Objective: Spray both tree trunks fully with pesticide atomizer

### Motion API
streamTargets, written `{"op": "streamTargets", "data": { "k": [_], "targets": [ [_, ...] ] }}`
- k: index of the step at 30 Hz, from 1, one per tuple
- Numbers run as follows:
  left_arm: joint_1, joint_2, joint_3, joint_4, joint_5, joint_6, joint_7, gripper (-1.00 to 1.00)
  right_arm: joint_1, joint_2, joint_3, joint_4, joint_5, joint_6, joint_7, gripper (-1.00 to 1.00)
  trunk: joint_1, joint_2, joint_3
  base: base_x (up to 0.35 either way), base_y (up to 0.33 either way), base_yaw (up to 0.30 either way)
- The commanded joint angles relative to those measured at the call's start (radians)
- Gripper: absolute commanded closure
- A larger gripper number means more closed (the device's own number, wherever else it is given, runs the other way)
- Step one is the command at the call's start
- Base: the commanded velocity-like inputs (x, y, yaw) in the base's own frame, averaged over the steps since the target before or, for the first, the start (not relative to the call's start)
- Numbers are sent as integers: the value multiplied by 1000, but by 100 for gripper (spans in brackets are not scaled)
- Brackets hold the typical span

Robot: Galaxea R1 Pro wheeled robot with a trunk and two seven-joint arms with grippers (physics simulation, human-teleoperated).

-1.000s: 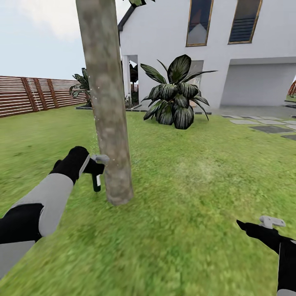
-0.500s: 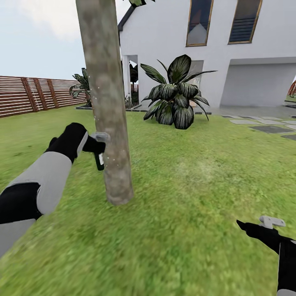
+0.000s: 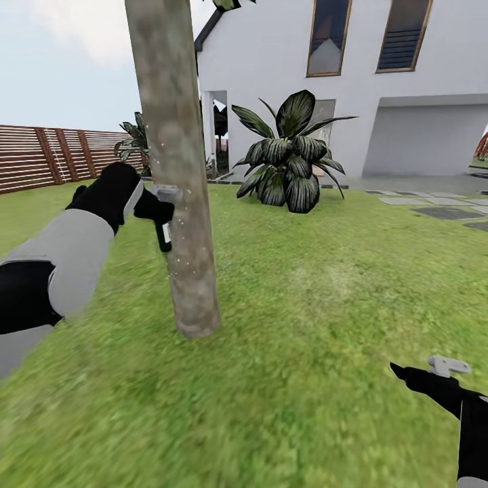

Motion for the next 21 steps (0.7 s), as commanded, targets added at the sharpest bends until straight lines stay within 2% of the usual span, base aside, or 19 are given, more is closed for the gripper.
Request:
{"op": "streamTargets", "data": {
  "k": [1, 5, 10, 17, 21],
  "targets": [
    [-17, 0, -4, 1, 0, 0, 0, 100, 0, 0, 0, 0, 0, 0, 0, -100, 0, 0, 0, 0, 0, 0],
    [-80, 0, -7, 18, 2, 2, 0, 100, 0, 0, 0, 0, 0, 0, 0, -100, 0, 0, 0, 0, 0, 0],
    [-219, -21, -7, 161, 2, 2, 0, 100, 0, 0, 0, 0, 0, 0, 0, -100, 0, 0, 0, 0, 0, 0],
    [-284, -30, -7, 182, 2, 2, 0, 100, -1, 0, 0, 0, 0, -1, 0, -100, 0, 0, 0, 0, 0, 0],
    [-292, -30, -7, 183, 2, 2, 0, 100, 0, 0, 0, 0, 0, 0, 0, -100, 0, 0, 0, 0, 0, 0]
  ]
}}
